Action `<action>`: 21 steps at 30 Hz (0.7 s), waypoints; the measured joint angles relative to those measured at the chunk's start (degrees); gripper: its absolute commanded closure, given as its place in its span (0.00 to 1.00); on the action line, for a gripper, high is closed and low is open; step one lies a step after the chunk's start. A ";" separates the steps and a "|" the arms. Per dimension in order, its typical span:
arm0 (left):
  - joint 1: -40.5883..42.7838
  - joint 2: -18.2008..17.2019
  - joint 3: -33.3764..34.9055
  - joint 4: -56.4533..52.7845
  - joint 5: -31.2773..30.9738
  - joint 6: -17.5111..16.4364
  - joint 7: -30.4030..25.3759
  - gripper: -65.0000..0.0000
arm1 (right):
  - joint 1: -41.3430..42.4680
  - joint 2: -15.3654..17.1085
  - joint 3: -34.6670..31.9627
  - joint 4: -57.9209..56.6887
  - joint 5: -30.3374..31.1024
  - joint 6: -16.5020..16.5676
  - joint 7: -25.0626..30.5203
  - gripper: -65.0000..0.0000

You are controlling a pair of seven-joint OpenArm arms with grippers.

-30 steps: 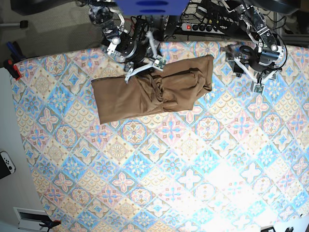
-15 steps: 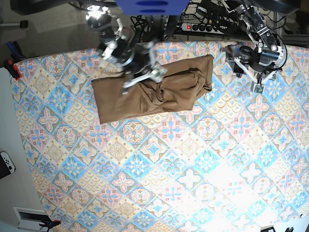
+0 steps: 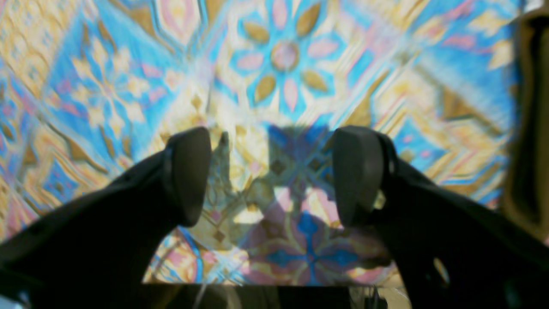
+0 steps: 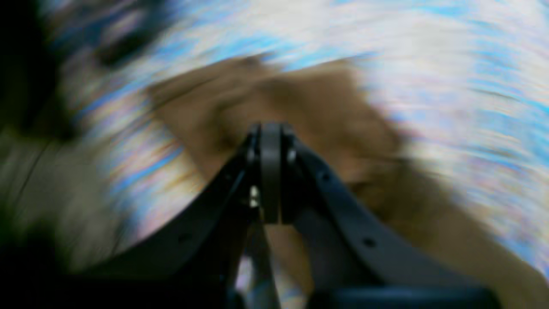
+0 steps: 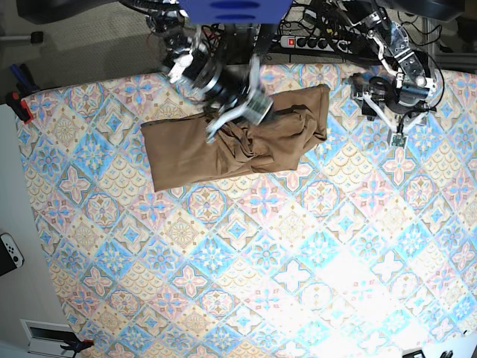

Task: Layout the t-shirt on the table in an organized manner, then fold the t-shirt properly
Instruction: 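Grasp the folded end of the brown strip with the right gripper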

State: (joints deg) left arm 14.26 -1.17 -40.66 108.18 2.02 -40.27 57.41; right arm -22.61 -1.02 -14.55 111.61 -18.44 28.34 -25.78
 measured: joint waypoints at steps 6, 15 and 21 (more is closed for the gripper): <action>-0.44 0.04 1.77 -0.09 -0.02 0.15 0.00 0.34 | -0.31 -4.22 7.08 0.09 0.20 -4.35 6.62 1.00; -0.44 0.17 2.36 -0.11 -0.02 -0.02 0.02 0.34 | -0.42 -4.35 16.15 -1.22 3.67 -3.26 6.82 1.00; -0.44 0.17 2.36 -0.11 0.04 0.00 0.04 0.34 | 4.68 -4.20 24.13 -1.66 14.82 0.07 6.29 1.00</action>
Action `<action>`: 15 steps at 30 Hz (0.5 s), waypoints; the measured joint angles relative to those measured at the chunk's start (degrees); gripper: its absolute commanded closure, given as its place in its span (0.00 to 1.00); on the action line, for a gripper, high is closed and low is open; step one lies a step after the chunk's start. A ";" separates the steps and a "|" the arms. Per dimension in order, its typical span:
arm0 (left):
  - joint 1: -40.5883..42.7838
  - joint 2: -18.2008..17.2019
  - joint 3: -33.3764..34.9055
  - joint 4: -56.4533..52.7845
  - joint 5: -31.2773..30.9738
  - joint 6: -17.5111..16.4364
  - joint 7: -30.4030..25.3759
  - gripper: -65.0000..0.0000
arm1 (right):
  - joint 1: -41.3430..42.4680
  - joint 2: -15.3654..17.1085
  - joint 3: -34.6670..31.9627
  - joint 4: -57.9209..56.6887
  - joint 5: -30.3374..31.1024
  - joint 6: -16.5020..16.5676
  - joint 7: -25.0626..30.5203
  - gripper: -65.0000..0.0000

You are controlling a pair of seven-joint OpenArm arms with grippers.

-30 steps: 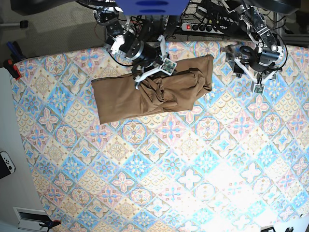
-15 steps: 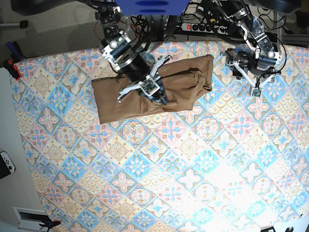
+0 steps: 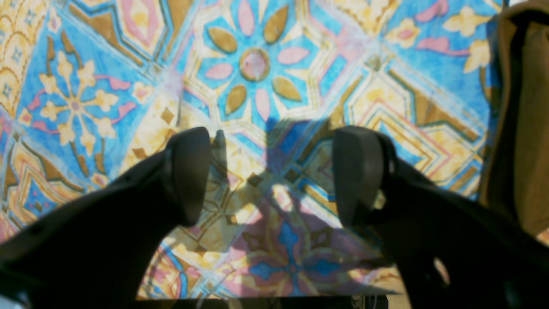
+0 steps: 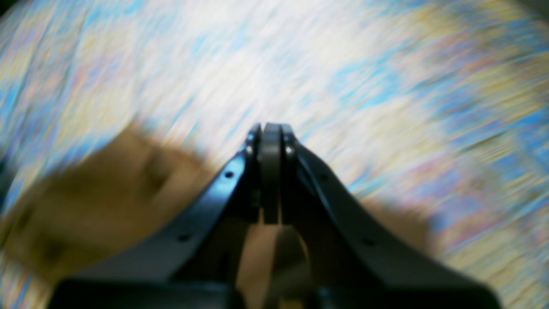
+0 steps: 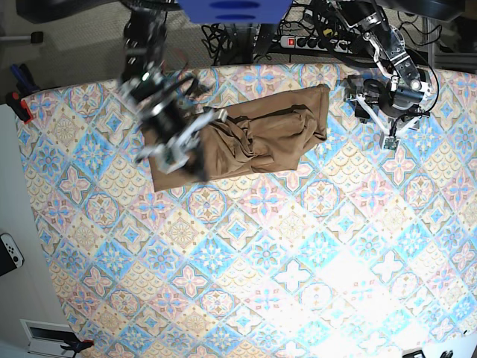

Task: Layout the t-shirt on the table in an organized manner, then fold the t-shirt properly
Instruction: 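Grasp the folded end of the brown strip with the right gripper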

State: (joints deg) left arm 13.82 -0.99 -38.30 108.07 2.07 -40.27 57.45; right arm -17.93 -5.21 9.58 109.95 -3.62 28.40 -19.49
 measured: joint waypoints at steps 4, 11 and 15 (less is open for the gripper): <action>0.02 -0.13 1.05 0.00 0.22 0.04 0.00 0.34 | 1.40 2.27 0.17 -2.08 0.66 -0.31 1.20 1.00; 0.02 -0.13 2.03 -0.02 -0.04 0.00 -0.20 0.34 | 1.42 2.16 -2.89 -8.04 0.66 -0.17 1.55 1.00; 0.00 -0.11 2.03 -0.02 -0.07 0.00 -0.20 0.34 | 1.07 2.19 -4.85 -11.93 0.44 -0.11 0.85 1.00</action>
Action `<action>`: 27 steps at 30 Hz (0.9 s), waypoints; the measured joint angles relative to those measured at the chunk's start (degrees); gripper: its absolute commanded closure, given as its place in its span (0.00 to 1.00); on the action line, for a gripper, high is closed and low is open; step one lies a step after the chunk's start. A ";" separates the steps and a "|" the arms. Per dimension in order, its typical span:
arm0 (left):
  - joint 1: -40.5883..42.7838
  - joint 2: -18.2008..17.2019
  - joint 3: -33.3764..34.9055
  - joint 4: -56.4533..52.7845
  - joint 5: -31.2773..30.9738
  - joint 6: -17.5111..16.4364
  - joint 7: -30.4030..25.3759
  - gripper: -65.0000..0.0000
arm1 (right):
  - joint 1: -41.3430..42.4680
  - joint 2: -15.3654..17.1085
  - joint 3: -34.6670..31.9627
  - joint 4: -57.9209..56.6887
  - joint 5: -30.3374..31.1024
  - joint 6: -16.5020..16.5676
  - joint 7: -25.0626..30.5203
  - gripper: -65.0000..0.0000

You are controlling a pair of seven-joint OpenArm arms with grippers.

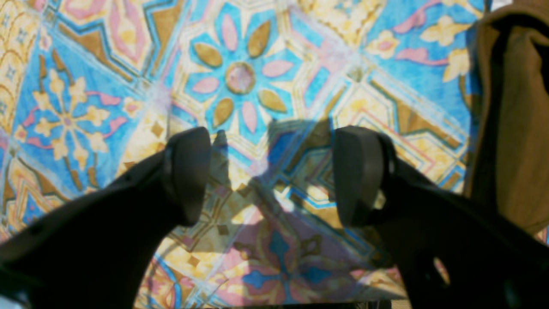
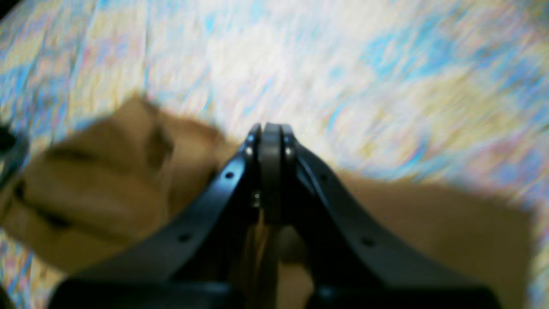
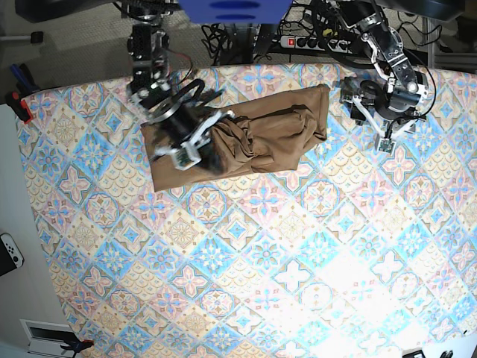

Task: Layout the t-shirt on the table in an organized manner, then fold the t-shirt properly
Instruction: 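Grasp the folded end of the brown strip with the right gripper, then move the left gripper to the strip's other end and grasp it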

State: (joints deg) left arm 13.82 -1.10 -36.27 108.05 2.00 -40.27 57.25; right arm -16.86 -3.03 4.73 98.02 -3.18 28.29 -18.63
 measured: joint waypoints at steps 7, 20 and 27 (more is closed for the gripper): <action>0.00 -0.02 0.00 0.00 0.00 0.00 -0.04 0.34 | 0.28 0.00 -2.82 -7.15 0.39 -0.20 0.96 1.00; 0.48 1.66 -0.68 4.35 -2.75 0.02 0.59 0.34 | 0.33 0.00 -2.82 -11.08 0.61 -0.26 1.29 1.00; 1.09 7.63 -7.63 10.38 -18.45 0.02 1.33 0.33 | 0.33 0.04 -2.82 -11.08 0.66 -0.28 1.16 1.00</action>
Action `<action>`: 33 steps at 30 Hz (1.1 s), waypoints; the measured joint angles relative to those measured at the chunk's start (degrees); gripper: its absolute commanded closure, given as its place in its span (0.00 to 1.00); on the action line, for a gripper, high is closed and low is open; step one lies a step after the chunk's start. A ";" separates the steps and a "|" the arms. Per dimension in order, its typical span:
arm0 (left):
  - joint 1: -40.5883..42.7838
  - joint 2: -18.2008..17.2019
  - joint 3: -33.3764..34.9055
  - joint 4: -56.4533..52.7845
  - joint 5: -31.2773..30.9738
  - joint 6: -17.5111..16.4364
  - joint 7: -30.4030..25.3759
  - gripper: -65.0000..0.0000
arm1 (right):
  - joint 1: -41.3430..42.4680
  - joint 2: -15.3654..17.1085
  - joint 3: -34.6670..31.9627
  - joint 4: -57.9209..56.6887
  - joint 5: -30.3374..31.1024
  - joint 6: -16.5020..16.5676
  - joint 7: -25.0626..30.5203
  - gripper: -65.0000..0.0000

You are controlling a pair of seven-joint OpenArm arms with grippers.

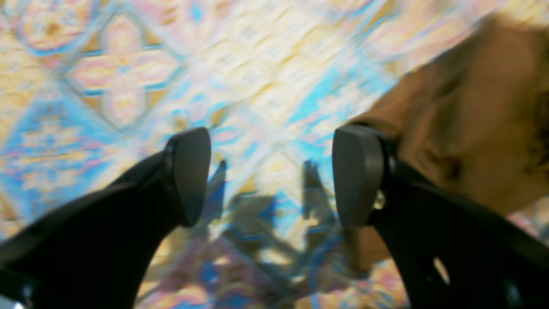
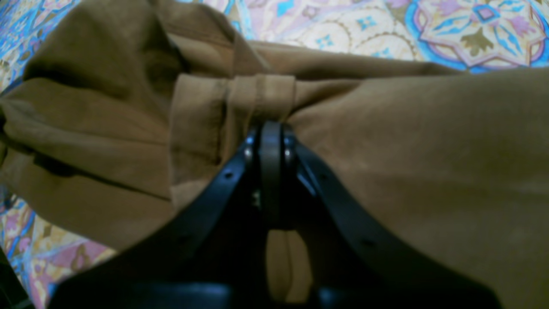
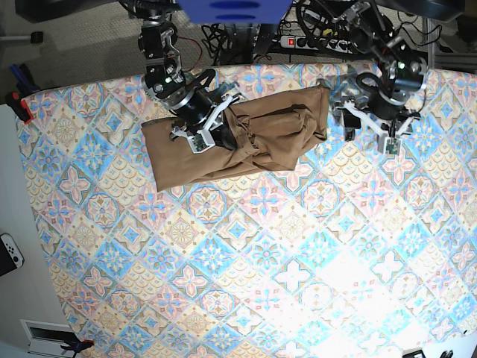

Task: Layout the t-shirt on the table in an organized manner, then fold the t-shirt properly
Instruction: 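Move the left gripper to the strip's other end and grasp it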

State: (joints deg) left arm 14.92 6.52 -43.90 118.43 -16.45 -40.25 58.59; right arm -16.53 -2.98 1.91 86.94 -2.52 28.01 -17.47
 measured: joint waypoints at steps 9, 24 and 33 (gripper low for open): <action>1.68 -1.18 -3.23 -2.10 -21.92 0.37 18.29 0.33 | -0.15 -0.04 0.28 -0.11 0.02 0.02 0.07 1.00; -3.69 -2.69 -3.06 -23.37 -28.22 -0.04 18.21 0.33 | -0.31 -0.04 0.26 0.35 0.59 0.00 -2.40 1.00; -3.45 -1.42 7.10 -23.85 -26.71 -0.04 17.00 0.33 | -0.31 -0.04 0.09 0.39 0.61 -0.02 -2.58 1.00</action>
State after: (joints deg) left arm 11.46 5.10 -36.80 94.59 -43.16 -40.29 75.59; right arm -16.84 -3.03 2.00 87.33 -1.91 27.99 -20.05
